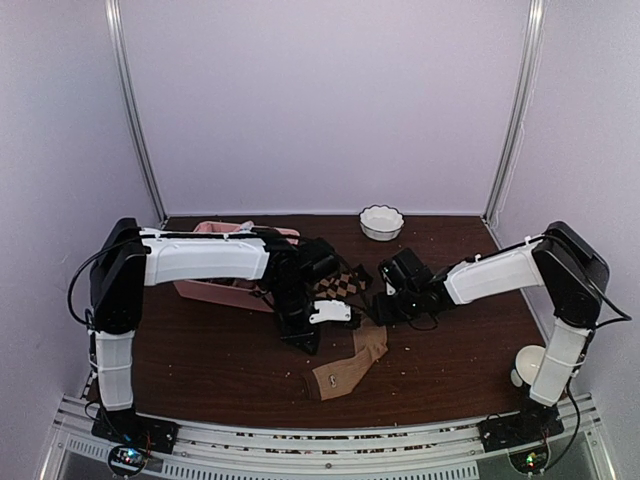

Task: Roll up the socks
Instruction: Adjust the sock at the center of the board, then move the sock to the center of the board.

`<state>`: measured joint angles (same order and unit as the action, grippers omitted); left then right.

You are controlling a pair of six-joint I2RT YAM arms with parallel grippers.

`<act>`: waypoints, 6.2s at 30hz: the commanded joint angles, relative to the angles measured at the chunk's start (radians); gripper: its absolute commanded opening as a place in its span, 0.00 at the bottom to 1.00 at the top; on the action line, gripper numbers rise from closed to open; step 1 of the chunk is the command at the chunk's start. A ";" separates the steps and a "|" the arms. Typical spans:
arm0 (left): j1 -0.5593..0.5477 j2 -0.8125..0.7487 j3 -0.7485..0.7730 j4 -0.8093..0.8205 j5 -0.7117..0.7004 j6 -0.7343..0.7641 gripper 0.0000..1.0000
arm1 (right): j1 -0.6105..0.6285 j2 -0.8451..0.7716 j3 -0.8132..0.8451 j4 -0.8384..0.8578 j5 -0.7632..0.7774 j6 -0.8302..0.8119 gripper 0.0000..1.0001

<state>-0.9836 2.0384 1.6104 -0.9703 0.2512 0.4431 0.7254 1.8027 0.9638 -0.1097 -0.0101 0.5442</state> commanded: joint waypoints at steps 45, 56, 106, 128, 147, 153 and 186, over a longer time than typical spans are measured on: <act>0.026 0.111 0.214 -0.103 0.016 0.064 0.00 | -0.053 -0.135 -0.129 0.073 0.075 0.059 0.35; 0.003 0.040 0.313 -0.134 -0.403 0.224 0.00 | -0.055 -0.137 -0.102 0.083 0.080 0.077 0.35; 0.058 -0.208 -0.304 0.052 0.054 0.508 0.52 | 0.098 -0.060 -0.130 0.074 0.012 0.121 0.27; -0.007 -0.050 -0.238 0.150 0.140 0.359 0.38 | -0.053 0.035 0.070 -0.033 0.043 -0.049 0.21; 0.220 -0.164 0.051 -0.067 0.209 0.145 0.98 | 0.068 -0.304 -0.211 0.161 0.007 -0.088 0.56; 0.345 -0.268 0.015 0.055 -0.136 0.138 0.98 | 0.139 -0.172 -0.150 0.194 -0.078 -0.064 0.41; 0.380 -0.499 -0.457 0.176 0.259 0.272 0.98 | 0.097 -0.062 0.112 -0.057 0.167 -0.295 0.74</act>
<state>-0.5644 1.5093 1.1667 -0.7872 0.4671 0.6739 0.7609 1.9160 1.2072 -0.2787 0.0185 0.3065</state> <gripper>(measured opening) 0.978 0.542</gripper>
